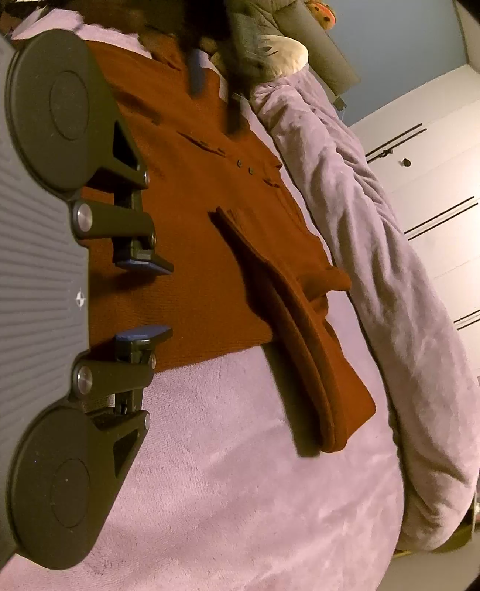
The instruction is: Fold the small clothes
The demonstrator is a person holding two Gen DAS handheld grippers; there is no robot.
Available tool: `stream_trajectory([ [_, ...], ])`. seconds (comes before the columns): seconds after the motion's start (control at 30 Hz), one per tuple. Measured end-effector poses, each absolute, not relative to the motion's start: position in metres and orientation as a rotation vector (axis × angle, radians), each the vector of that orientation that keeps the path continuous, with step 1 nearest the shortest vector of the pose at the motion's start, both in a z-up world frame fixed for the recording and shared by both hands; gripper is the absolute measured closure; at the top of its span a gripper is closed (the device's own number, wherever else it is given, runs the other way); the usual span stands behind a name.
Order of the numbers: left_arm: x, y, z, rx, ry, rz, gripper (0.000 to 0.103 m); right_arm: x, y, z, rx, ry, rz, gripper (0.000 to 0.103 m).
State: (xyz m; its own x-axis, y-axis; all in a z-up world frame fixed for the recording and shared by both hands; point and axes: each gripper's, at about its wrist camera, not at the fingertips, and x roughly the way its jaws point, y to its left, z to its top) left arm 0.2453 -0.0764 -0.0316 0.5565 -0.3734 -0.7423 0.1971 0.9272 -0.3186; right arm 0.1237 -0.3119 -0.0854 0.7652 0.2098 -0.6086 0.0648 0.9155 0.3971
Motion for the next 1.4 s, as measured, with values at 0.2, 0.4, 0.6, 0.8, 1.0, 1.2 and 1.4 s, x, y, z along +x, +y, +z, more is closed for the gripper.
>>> stream_trajectory([
  [0.2, 0.288, -0.094, -0.07, -0.401, 1.076, -0.383, 0.032, 0.121, -0.319, -0.091, 0.436, 0.685, 0.107, 0.073],
  [0.4, 0.302, -0.091, -0.084, -0.584, 1.09, -0.41, 0.053, 0.121, -0.319, -0.094, 0.429, 0.675, 0.12, 0.073],
  [0.6, 0.313, -0.108, -0.092, -0.579, 1.144, -0.447, 0.097, 0.121, -0.317, -0.094, 0.424, 0.671, 0.117, 0.071],
  [0.8, 0.309, -0.095, -0.045, -0.456, 0.996, -0.504, 0.097, 0.121, -0.316, -0.093, 0.413, 0.678, 0.118, 0.071],
  [1.0, 0.307, -0.039, 0.0, -0.279, 0.831, -0.4, 0.097, 0.122, -0.312, -0.091, 0.395, 0.683, 0.11, 0.071],
  [1.2, 0.312, 0.027, -0.007, -0.237, 0.833, -0.236, 0.097, 0.123, -0.304, -0.089, 0.367, 0.687, 0.112, 0.059],
  [1.4, 0.314, 0.045, -0.047, -0.261, 0.914, -0.193, 0.076, 0.129, -0.296, -0.08, 0.367, 0.699, 0.125, 0.042],
])
